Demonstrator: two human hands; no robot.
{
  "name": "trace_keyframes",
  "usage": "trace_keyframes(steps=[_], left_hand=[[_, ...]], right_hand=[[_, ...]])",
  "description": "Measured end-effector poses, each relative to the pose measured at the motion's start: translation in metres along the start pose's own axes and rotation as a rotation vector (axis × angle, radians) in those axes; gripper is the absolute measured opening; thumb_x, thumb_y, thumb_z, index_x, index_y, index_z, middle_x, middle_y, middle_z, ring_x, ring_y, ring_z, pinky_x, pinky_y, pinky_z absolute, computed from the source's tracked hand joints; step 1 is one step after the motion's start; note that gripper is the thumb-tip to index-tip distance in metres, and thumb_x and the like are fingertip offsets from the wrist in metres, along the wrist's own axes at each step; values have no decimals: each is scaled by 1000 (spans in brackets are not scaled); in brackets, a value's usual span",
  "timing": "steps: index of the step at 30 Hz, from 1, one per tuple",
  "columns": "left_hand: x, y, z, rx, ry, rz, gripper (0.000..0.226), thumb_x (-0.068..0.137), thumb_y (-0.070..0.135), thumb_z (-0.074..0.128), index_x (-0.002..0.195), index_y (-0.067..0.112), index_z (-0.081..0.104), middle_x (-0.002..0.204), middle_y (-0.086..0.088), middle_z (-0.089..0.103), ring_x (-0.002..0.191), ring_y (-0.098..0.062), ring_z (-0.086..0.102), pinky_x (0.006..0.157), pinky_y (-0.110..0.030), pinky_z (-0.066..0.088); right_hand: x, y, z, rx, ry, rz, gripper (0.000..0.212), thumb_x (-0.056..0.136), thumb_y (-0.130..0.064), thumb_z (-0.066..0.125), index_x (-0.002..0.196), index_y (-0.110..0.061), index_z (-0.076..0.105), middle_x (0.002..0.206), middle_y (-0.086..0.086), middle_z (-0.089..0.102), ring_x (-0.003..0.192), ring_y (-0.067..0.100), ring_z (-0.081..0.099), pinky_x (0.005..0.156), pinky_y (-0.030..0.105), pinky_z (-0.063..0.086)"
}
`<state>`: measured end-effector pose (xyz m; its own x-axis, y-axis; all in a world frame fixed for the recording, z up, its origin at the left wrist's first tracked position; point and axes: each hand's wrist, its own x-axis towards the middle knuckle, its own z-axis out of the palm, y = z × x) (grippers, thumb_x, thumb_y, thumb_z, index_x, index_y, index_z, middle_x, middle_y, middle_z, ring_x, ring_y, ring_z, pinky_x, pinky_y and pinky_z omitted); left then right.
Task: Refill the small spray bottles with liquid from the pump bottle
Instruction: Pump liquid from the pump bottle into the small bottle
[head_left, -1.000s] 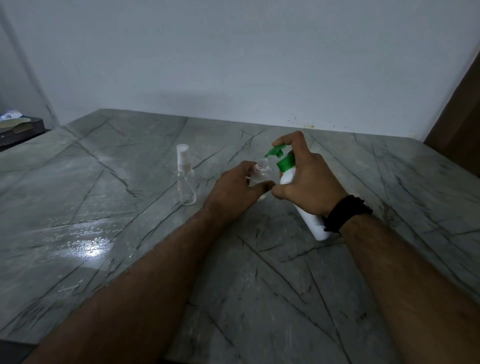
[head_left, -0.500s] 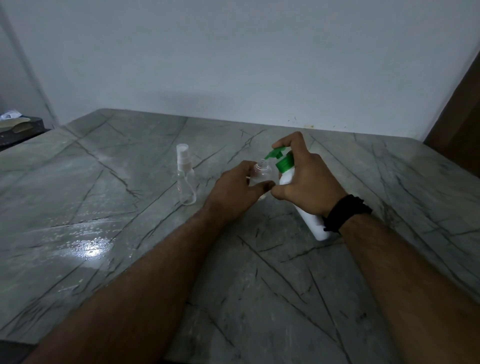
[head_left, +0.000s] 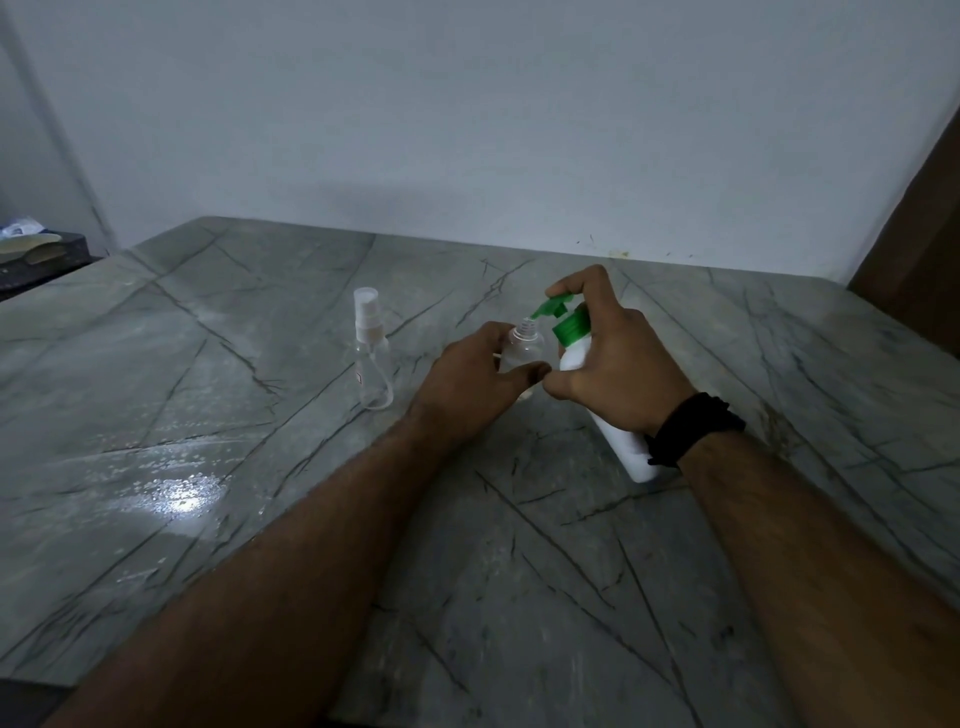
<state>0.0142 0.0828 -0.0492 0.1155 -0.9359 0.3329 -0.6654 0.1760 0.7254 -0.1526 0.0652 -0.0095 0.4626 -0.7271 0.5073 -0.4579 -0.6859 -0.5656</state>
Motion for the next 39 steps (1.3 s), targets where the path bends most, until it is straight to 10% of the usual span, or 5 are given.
trace_keyframes(steps=[39], left_hand=[[4, -8, 4, -7, 13, 14, 57, 81, 53, 68, 129, 25, 52, 123, 5, 64, 93, -3, 55, 69, -13, 41]], right_hand=[[1, 0, -1, 11, 1, 10, 76, 61, -17, 81, 120, -36, 39, 90, -11, 63, 70, 7, 63, 58, 18, 49]])
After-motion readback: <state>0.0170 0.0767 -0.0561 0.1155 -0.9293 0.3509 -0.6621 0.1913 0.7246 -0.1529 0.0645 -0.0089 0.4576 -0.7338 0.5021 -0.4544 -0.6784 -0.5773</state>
